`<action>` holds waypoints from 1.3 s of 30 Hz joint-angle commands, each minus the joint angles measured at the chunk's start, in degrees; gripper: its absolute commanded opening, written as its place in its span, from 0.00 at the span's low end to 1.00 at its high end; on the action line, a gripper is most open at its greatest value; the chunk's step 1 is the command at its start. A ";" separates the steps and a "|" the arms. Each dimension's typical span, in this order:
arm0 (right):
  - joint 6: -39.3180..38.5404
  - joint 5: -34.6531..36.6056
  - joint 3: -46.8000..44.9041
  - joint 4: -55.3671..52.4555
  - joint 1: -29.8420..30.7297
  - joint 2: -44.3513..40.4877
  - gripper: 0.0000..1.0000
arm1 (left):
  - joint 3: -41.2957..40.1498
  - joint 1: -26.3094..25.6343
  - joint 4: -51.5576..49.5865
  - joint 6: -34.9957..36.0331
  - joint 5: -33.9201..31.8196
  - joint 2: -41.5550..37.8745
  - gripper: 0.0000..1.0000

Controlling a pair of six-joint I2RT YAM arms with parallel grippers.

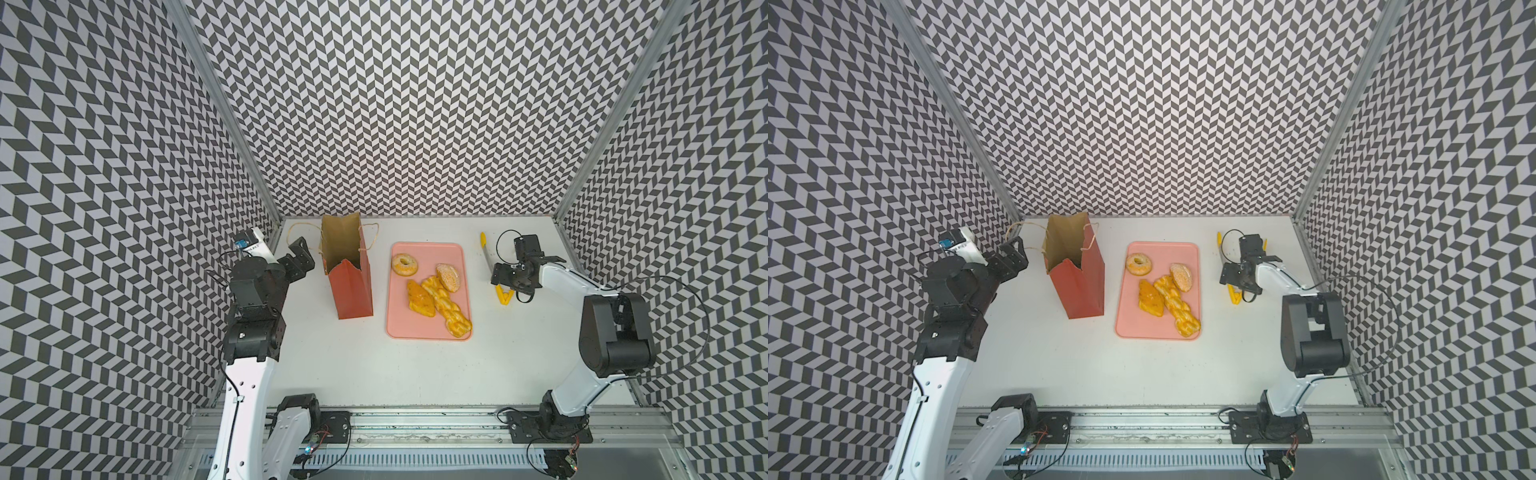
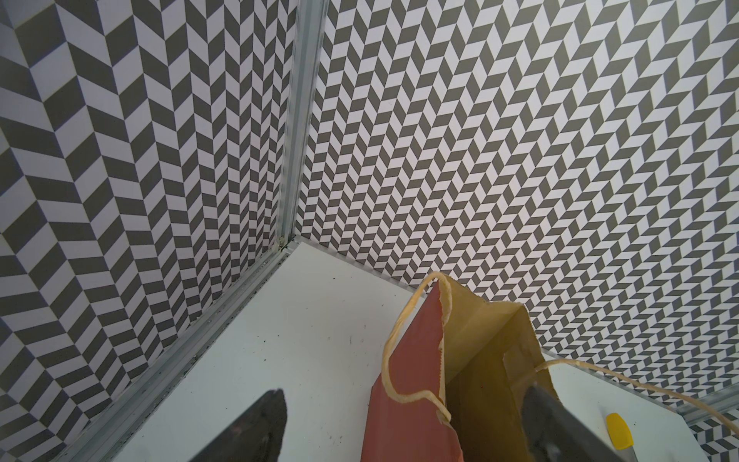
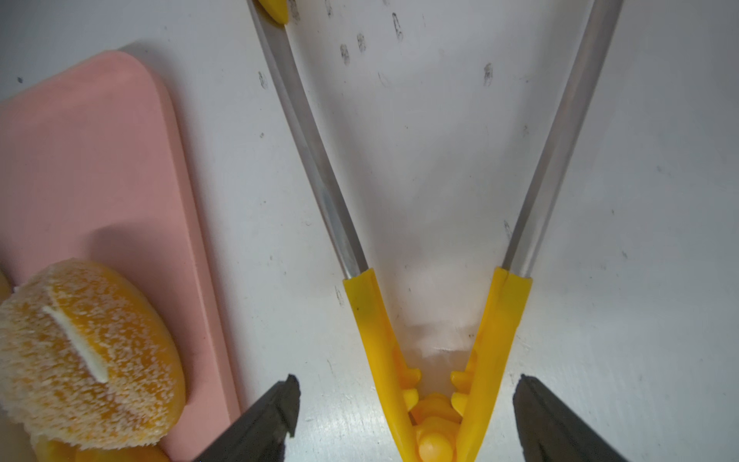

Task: Pack bread into a paper bag
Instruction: Adjust the clamp at the center of the board, then pick up the clamp from the center of the board.

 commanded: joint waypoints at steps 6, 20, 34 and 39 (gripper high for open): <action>0.46 3.08 1.14 -0.81 0.49 2.85 0.91 | -0.16 0.35 0.88 0.42 0.57 -0.69 0.97; -0.83 3.14 5.36 -0.10 0.46 9.36 0.91 | -0.30 0.35 0.48 0.51 0.54 -0.80 0.98; -1.13 2.19 5.83 0.63 0.49 12.12 0.84 | -0.24 0.30 0.54 0.18 0.54 -0.17 0.98; -0.82 2.03 4.33 1.59 0.49 13.16 0.76 | -0.24 0.35 0.61 0.09 0.54 -0.11 0.98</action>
